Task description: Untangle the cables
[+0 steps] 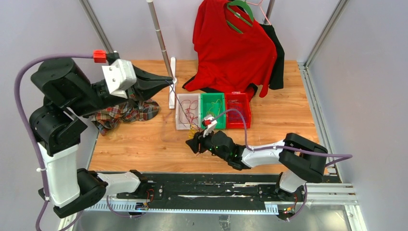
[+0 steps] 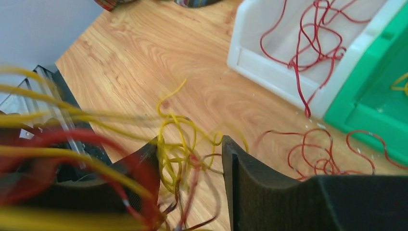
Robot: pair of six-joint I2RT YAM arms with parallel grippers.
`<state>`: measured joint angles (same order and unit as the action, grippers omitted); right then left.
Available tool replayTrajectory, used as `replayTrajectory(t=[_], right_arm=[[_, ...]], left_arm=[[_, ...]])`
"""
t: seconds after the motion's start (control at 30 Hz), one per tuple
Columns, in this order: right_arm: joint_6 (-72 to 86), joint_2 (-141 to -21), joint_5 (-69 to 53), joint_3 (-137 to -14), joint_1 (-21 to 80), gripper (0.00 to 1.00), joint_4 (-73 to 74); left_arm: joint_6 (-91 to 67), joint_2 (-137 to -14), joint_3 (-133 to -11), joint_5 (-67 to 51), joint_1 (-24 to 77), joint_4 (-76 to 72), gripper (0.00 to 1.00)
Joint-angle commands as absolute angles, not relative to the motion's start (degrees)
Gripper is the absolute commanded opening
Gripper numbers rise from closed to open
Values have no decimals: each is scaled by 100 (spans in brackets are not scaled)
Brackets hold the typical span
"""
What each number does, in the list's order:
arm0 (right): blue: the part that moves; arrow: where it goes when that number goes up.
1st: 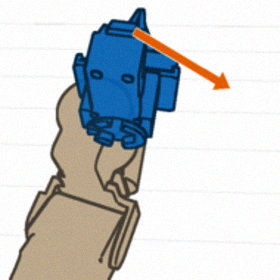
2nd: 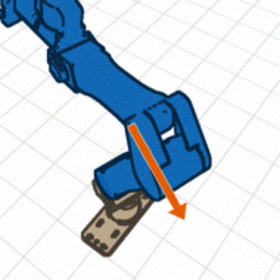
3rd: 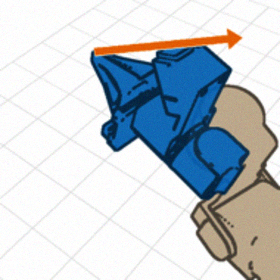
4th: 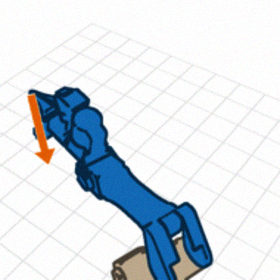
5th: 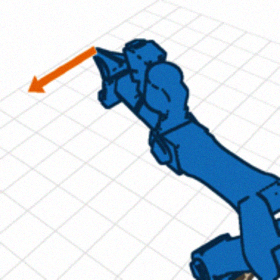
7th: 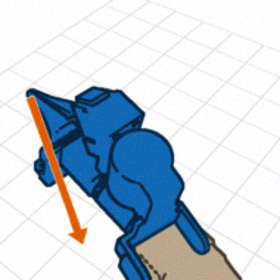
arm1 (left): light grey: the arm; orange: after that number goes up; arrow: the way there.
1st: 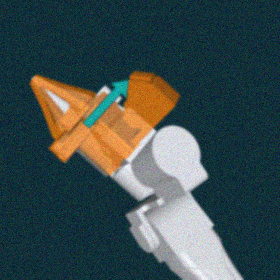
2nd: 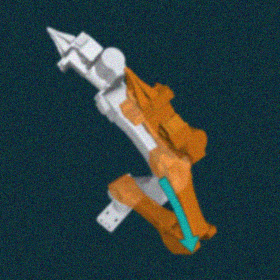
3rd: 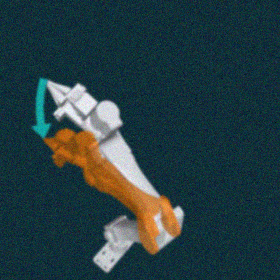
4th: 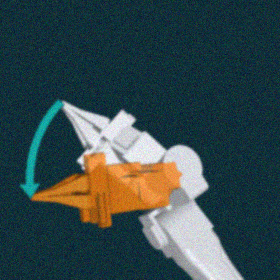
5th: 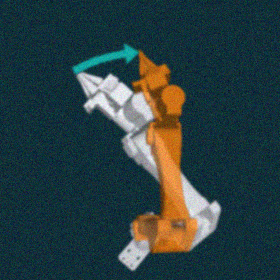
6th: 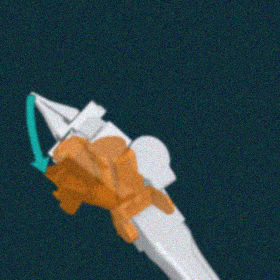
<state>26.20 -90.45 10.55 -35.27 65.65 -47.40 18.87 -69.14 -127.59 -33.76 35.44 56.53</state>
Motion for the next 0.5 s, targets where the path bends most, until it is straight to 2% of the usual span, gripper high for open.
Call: replayTrajectory(t=[0.0,0.2,0.27,0.4,0.47], right_arm=[[2888,-9231,1319,-3160,6636,48,-4767],[3158,-9323,1335,-2894,6645,44,-4838],[3256,-9359,1362,-2835,6646,38,-4843],[3383,-9351,1389,-2703,6653,19,-4843],[3346,-9205,1369,-2627,6666,17,-4830]], left_arm=[[1741,-6882,-13183,-3034,3584,4719,1],[1914,-6817,-13244,-2370,3577,3962,1],[2019,-6748,-13138,-2049,3578,3590,0],[2202,-6618,-12860,-1688,3578,3062,0],[2222,-6619,-12846,-1808,3582,3268,0]])
